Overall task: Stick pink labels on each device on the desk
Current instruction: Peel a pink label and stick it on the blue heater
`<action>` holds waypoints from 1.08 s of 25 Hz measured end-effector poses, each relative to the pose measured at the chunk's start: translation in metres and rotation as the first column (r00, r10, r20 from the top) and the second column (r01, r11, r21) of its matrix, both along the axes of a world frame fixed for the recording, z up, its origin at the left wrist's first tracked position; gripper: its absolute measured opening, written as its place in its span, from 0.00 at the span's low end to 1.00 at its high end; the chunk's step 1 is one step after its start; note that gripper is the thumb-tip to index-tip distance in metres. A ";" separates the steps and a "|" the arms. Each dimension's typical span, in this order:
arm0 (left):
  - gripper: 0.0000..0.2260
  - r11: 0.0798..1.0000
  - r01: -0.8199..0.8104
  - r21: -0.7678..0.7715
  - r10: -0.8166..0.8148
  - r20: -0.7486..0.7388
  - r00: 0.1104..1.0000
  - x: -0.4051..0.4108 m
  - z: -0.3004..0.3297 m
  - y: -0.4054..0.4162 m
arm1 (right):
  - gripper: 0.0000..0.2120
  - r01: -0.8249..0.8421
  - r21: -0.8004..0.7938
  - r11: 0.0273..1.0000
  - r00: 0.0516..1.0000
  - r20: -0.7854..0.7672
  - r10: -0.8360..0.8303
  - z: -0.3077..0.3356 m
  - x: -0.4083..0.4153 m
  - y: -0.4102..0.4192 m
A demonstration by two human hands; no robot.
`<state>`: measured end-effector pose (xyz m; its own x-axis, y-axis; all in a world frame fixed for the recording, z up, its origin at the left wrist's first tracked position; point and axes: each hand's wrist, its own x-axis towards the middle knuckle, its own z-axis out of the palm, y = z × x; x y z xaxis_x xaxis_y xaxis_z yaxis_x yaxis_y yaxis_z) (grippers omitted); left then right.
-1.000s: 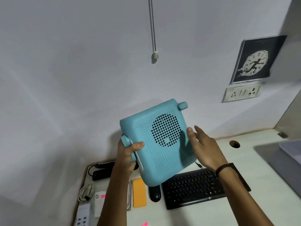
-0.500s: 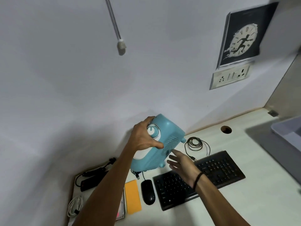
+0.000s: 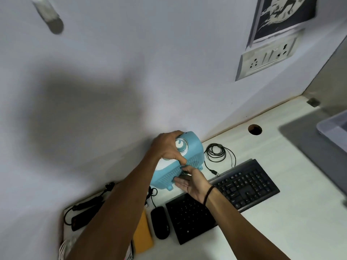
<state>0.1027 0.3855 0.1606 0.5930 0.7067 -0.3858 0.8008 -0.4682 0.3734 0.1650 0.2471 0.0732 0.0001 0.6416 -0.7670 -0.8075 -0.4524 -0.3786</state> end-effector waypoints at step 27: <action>0.17 0.828 -0.550 -0.107 0.520 0.509 0.685 -0.181 -0.031 -0.164 | 0.10 -0.337 0.002 0.942 0.868 0.387 0.310 0.024 -0.084 -0.071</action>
<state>-0.0788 0.2213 0.1299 0.2022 0.9739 -0.1029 0.6279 -0.0483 0.7768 0.0809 0.1758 0.0974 0.0631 0.7057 -0.7057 -0.4112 -0.6259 -0.6627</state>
